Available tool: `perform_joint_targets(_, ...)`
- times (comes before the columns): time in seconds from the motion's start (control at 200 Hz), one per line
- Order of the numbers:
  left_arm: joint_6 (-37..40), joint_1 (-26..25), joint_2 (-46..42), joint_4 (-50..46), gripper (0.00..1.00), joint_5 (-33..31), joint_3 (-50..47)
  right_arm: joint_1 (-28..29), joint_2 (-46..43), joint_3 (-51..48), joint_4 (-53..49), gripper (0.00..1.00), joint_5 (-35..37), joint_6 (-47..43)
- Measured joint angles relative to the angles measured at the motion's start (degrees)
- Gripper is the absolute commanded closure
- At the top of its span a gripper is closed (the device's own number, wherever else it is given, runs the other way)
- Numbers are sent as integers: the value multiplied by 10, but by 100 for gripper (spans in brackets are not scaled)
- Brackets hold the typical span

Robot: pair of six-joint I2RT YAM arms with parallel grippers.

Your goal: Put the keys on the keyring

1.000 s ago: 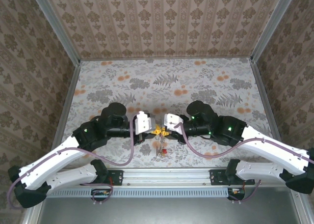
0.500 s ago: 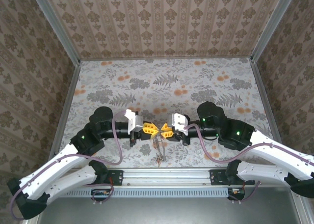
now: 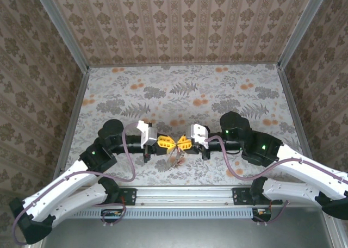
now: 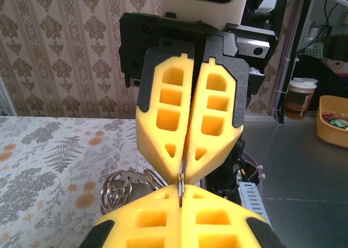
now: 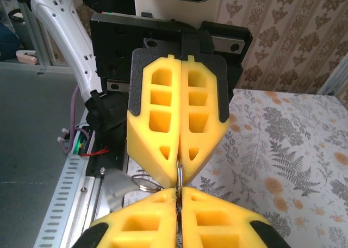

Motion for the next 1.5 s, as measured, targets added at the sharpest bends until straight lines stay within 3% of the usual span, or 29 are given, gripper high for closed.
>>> perform_joint_targets(0.15, 1, 0, 3, -1, 100, -3, -1, -1, 1, 0, -2, 100, 4, 3)
perform_joint_targets(0.36, 65, -41, 39, -145, 90, -104, 74, -2, 15, 13, -45, 100, 46, -9)
perform_joint_targets(0.73, 127, -61, 100, -280, 91, -193, 137, -4, 73, 42, -104, 100, 83, -37)
perform_joint_targets(0.825, 133, -61, 106, -288, 100, -195, 139, -4, 76, 42, -111, 100, 84, -39)
perform_joint_targets(0.98, 138, -61, 107, -289, 100, -195, 139, -4, 73, 40, -112, 100, 81, -39)
perform_joint_targets(1.085, 138, -61, 101, -282, 100, -185, 139, -4, 56, 26, -96, 82, 74, -37)
perform_joint_targets(1.145, 138, -61, 92, -275, 100, -178, 137, -4, 44, 19, -82, 76, 64, -35)
perform_joint_targets(1.5, 122, -42, 20, -198, 100, -113, 98, -4, 9, 3, -23, 73, 5, -9)
